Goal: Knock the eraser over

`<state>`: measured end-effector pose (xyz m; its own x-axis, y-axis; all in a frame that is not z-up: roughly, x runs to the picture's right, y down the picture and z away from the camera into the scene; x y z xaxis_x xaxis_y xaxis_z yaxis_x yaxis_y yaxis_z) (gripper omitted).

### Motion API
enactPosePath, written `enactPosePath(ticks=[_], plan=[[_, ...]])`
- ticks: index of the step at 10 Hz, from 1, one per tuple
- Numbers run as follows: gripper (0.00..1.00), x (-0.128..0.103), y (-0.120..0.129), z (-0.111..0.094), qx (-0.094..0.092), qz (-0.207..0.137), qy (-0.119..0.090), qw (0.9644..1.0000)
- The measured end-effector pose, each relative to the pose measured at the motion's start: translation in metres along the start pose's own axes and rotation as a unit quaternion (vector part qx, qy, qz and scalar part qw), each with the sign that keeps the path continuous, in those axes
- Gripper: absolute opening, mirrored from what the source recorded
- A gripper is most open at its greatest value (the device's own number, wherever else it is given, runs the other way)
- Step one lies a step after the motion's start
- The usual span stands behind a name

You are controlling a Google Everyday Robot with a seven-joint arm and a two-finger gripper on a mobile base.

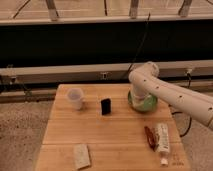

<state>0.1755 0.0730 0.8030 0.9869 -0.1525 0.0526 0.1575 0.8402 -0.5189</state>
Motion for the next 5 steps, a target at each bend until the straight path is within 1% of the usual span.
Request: enactPosePath(ticks=[1, 3, 4, 5], plan=[[0.01, -0.008, -0.004, 0.002, 0.0, -0.007, -0.001, 1.0], [0.01, -0.036, -0.015, 0.004, 0.003, -0.023, -0.005, 0.9997], [0.01, -0.044, -0.019, 0.006, 0.004, -0.029, -0.006, 0.9995], [0.01, -0.048, -0.022, 0.007, 0.003, -0.035, -0.007, 0.9994]])
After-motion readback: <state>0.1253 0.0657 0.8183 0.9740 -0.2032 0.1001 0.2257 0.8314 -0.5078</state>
